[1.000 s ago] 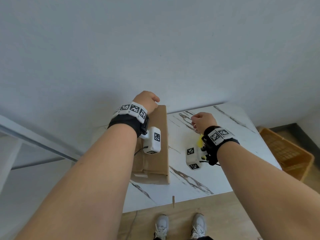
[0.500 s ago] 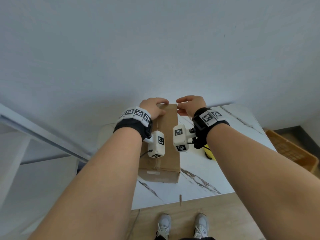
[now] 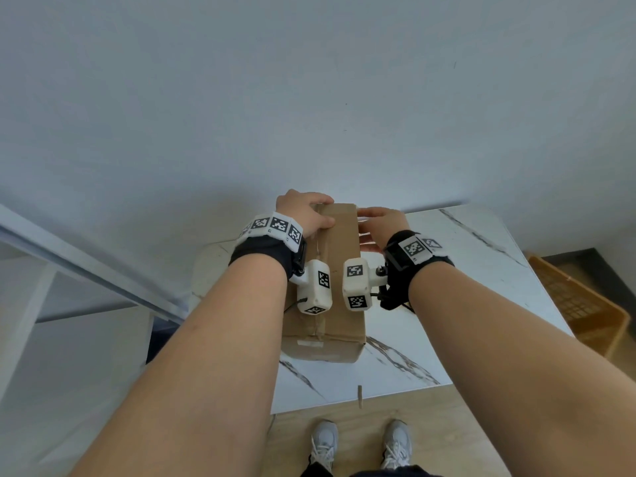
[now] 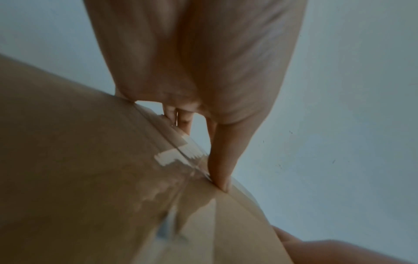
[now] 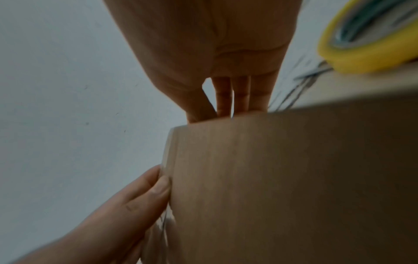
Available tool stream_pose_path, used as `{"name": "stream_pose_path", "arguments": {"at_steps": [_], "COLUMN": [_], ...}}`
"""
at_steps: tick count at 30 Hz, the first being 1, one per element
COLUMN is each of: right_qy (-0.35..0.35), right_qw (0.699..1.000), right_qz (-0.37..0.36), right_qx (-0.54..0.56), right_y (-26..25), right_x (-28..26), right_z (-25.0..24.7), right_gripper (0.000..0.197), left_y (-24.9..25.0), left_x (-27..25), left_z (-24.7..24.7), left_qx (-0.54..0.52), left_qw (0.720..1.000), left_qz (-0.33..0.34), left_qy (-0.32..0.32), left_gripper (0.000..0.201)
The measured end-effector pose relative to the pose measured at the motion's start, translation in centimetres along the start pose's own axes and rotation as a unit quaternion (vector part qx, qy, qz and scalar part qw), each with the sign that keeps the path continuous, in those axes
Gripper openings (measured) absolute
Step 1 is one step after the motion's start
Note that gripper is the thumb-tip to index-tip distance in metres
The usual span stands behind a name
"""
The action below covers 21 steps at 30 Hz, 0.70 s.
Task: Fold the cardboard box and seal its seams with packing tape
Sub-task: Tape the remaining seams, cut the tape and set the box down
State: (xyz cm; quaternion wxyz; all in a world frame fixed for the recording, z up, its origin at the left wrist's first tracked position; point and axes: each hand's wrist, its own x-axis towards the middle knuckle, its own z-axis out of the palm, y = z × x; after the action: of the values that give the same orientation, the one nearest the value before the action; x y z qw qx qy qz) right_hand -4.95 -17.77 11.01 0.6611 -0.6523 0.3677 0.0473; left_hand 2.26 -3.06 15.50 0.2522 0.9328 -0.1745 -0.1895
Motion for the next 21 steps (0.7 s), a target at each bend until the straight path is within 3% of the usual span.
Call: {"name": "stream_pose_path", "arguments": {"at_steps": [4,8,12,16,21], "right_qy": [0.018,0.109,0.063,0.083,0.087], "right_qw": [1.000,0.979,0.965,0.959,0.962], "right_qz": [-0.017,-0.126,-0.183,-0.179,-0.175], "right_qx": [-0.011,-0.116,-0.176,-0.203,-0.193], "right_y": [-0.3,-1.9,-2.3,-2.2,-1.9], "right_x": [0.0,-0.5,-1.4,-1.7,-2.1], "right_z": [-0.2,-0.5,0.2,0.6,1.2], "right_gripper": [0.035,0.039,0.024,0.026,0.028], "left_y": [-0.1,0.1,0.5,0.4,-0.2], "left_x": [-0.1,-0.2,-0.6,-0.9,-1.7], "left_z": [-0.1,0.0,0.1,-0.1,-0.1], "left_qx": [0.000,0.022,0.088,0.126,0.088], "left_qw": [1.000,1.000,0.996,0.990,0.991], "left_qz": [0.002,0.001,0.004,-0.035,-0.059], "left_qy": [-0.013,-0.005,-0.006,0.042,0.076], "left_gripper": [0.042,0.045,0.050,0.063,0.034]}}
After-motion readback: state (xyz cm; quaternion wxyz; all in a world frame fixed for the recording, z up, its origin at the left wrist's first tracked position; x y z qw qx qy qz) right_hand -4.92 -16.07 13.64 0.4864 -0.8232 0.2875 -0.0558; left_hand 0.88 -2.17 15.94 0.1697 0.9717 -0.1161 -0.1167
